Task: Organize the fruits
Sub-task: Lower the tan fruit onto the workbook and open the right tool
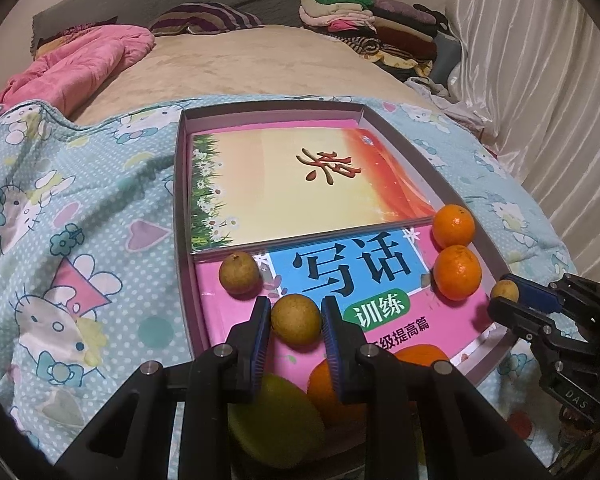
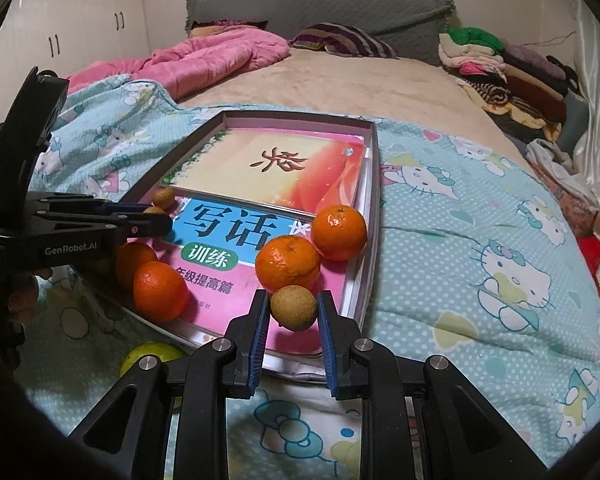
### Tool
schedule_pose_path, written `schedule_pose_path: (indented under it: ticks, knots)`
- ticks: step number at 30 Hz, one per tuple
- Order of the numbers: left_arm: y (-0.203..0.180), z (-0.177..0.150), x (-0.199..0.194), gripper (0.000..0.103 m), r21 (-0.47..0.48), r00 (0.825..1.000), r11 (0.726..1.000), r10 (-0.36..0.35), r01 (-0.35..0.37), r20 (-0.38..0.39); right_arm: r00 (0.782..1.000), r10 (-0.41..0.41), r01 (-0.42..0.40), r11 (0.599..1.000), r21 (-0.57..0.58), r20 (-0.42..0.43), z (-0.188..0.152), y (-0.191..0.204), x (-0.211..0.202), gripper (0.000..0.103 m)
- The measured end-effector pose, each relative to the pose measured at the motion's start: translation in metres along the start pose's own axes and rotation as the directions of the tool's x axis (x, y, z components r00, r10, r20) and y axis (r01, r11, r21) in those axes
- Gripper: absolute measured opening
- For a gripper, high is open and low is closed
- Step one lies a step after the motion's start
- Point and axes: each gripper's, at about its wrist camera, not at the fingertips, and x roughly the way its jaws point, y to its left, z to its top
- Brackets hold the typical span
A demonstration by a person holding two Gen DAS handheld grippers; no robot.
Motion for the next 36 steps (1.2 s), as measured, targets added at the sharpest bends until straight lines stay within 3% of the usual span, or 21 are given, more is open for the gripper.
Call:
schedule_pose_path:
  ticks: [16, 22, 36]
  knots:
    - [-0.0038, -0.0005, -0.0020, 0.026, 0.007, 1.000, 1.000, 0.006, -0.006, -0.004, 1.000, -0.007, 0.007, 1.000, 0.000, -0.013, -0.0023, 0.0003, 0.0061, 0.025]
    - [-0.0033, -0.0005, -0.0015, 0.026, 0.007, 1.000, 1.000, 0.006, -0.006, -0.005, 1.000, -0.004, 0.004, 1.000, -0.002, -0.010, -0.0041, 0.0007, 0.0064, 0.034]
    - [-0.0035, -0.0007, -0.0004, 0.026, 0.002, 1.000, 1.000, 0.005, -0.005, -0.008, 1.000, 0.008, -0.008, 1.000, 0.001, 0.012, -0.0047, 0.0008, 0.0000, 0.035]
